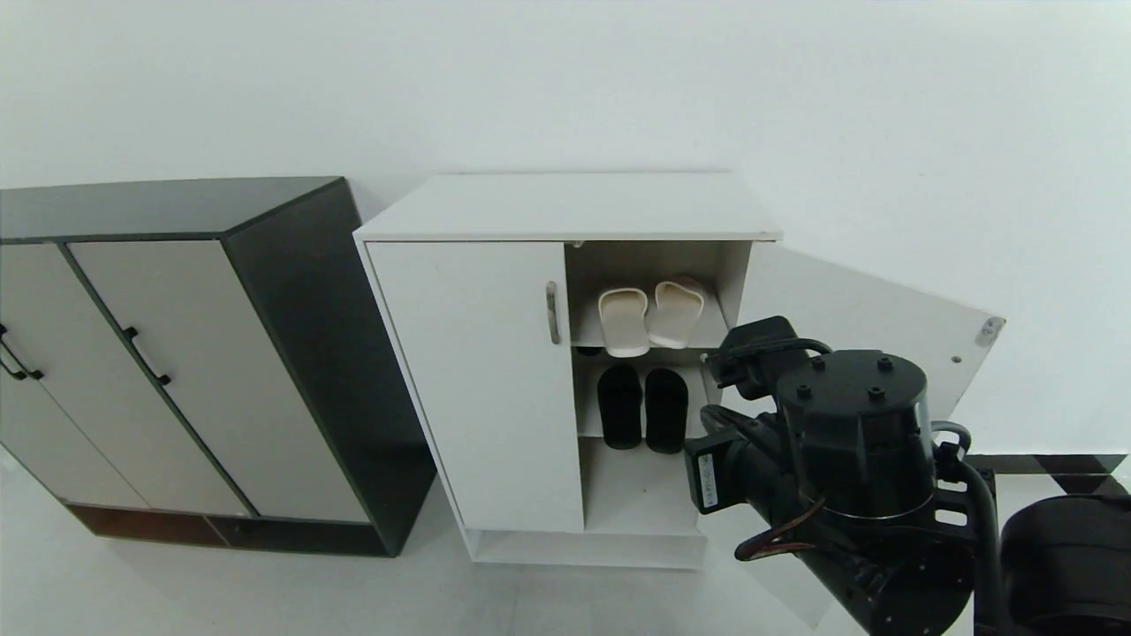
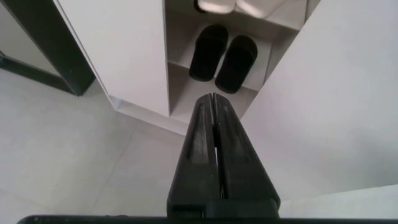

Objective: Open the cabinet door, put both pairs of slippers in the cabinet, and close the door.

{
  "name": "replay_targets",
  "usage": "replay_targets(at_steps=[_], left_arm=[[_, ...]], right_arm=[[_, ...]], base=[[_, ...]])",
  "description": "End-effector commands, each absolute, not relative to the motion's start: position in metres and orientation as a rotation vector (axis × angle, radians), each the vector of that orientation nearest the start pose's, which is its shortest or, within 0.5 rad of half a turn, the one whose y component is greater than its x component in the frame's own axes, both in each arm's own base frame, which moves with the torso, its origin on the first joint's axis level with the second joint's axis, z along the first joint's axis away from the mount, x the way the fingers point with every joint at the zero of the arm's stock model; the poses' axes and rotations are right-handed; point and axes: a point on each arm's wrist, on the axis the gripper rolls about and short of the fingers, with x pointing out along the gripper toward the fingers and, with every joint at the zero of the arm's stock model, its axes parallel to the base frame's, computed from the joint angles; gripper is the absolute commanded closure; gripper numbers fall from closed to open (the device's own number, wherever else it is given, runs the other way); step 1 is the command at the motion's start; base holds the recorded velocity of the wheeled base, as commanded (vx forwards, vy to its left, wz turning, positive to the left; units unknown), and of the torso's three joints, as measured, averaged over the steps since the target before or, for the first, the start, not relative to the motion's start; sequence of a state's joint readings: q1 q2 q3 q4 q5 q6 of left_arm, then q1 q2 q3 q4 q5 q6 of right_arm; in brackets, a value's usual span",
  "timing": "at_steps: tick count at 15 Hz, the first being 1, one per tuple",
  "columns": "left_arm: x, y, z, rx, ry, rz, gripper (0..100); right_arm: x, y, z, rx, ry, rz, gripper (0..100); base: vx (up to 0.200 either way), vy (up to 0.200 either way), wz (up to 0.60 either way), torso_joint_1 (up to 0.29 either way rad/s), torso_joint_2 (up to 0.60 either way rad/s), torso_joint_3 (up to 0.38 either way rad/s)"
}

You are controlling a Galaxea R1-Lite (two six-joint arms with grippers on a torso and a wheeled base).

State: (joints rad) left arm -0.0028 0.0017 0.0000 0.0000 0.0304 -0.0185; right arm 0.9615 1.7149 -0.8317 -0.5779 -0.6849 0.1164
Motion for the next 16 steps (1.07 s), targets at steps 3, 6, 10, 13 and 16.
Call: replay_targets(at_steps=[3, 6, 10, 13, 16], left_arm=[[-0.0227, 0.0008, 0.0755, -0.02, 0.001, 0.028, 100], [-0.0227, 0.0008, 0.0755, -0.02, 0.001, 0.028, 100], [-0.0227, 0.0008, 0.0755, -0.02, 0.001, 0.028, 100], [-0.0227, 0.0008, 0.0755, -0.018, 0.001, 0.028, 100], [-0.0227, 0.0008, 0.0755, -0.018, 0.001, 0.028, 100]], right_arm=[[0.1864, 0.2425, 0.179, -0.114, 0.228, 0.262, 100], [0.1858, 0.2423, 0.1778, -0.117, 0.231, 0.263, 100], [0.1857, 0.2422, 0.1775, -0.117, 0.231, 0.263, 100], [0.1844, 0.2413, 0.1743, -0.126, 0.24, 0.267, 100], [0.1841, 0.2408, 0.1731, -0.135, 0.237, 0.27, 100]], base=[[0.0, 0.0, 0.0, 0.186, -0.49, -0.31], [0.0, 0.0, 0.0, 0.206, -0.51, -0.31], [0.0, 0.0, 0.0, 0.222, -0.54, -0.312], [0.0, 0.0, 0.0, 0.255, -0.58, -0.328], [0.0, 0.0, 0.0, 0.146, -0.32, -0.18]])
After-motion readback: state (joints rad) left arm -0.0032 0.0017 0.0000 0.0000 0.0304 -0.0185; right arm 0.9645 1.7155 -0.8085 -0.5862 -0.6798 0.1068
